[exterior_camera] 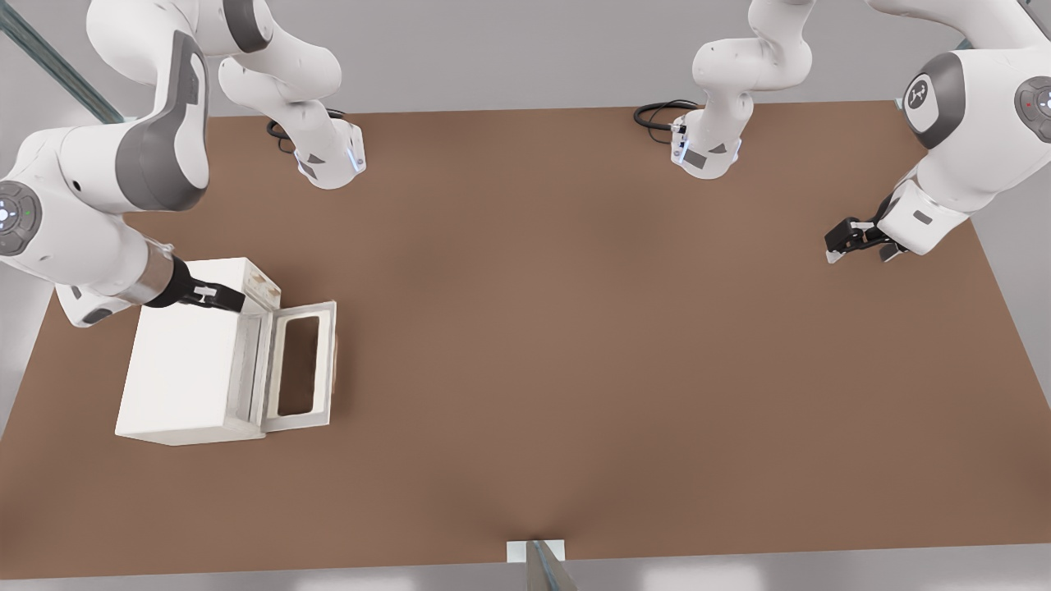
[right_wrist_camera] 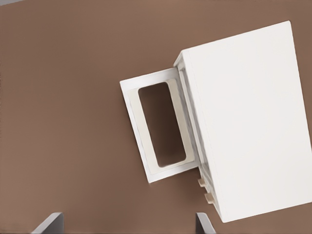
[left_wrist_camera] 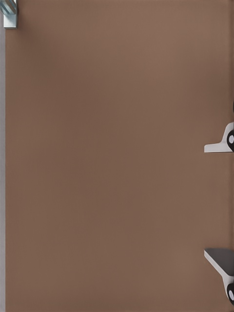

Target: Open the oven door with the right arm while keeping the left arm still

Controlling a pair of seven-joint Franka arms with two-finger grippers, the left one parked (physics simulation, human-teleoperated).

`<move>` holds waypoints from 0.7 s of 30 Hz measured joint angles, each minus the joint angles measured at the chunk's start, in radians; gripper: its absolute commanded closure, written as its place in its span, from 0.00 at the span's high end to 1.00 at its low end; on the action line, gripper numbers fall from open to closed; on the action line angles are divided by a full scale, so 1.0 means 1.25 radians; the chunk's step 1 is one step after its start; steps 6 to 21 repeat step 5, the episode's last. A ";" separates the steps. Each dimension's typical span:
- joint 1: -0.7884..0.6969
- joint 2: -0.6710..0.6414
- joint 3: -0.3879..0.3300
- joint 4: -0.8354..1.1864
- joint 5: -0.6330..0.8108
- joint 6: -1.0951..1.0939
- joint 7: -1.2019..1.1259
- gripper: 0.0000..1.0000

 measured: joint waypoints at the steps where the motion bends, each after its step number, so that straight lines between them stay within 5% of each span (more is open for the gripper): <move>1: 0.000 0.000 -0.001 0.000 0.001 0.000 -0.011 1.00; 21: 0.000 0.000 -0.002 0.000 0.004 0.002 -0.050 1.00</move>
